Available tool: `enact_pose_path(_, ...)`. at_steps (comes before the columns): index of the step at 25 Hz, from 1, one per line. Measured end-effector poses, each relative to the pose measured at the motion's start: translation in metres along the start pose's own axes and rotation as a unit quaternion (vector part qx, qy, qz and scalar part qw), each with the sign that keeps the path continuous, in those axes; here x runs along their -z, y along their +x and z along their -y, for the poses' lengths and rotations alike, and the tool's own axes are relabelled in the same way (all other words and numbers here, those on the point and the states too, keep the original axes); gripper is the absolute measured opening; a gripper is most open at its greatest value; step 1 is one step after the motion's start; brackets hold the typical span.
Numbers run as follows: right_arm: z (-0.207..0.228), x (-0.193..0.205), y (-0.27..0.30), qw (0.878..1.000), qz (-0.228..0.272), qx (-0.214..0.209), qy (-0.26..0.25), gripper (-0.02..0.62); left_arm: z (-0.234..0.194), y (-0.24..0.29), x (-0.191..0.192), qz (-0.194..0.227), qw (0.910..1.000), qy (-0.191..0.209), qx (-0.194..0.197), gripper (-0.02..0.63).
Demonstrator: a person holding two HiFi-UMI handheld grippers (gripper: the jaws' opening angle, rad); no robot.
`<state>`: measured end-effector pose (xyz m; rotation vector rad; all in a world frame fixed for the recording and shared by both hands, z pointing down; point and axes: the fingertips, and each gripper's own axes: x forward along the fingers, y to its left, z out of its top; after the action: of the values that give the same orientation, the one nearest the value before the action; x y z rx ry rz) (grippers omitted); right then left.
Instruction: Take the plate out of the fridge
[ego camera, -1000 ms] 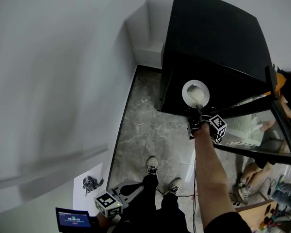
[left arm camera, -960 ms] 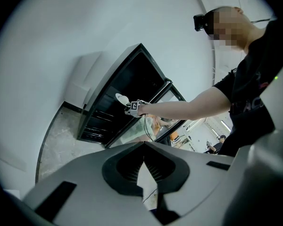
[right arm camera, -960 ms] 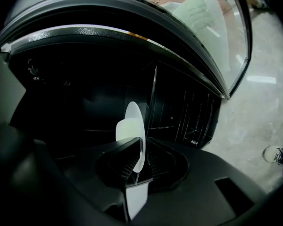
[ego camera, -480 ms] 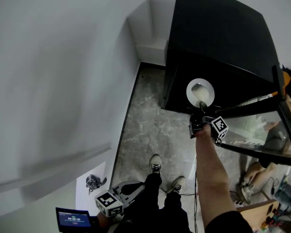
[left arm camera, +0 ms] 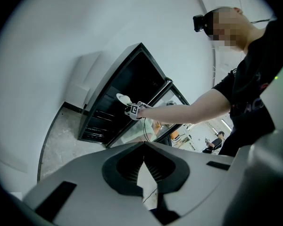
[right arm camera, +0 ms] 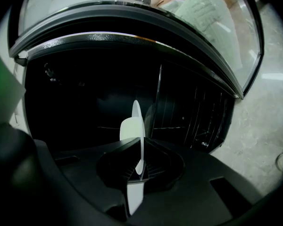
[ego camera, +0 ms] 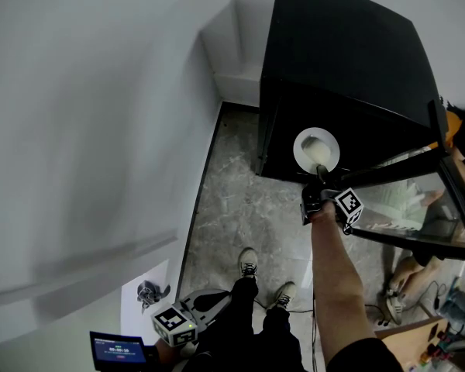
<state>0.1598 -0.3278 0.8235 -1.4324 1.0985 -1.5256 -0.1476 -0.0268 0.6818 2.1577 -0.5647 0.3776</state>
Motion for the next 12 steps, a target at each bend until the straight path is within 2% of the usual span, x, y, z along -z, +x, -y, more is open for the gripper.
enact_pose_path(6, -0.019, 0.013, -0.019, 0.999, -0.015, -0.028, 0.004, 0.017, 0.007, 0.004, -0.001, 0.001, 0.9999, 0.008, 0.008, 0.006)
enact_pose_path(12, -0.034, 0.031, -0.067, 0.999, -0.046, -0.03, 0.002, 0.017, 0.034, 0.012, -0.01, 0.013, 0.9992, 0.025, 0.029, 0.006)
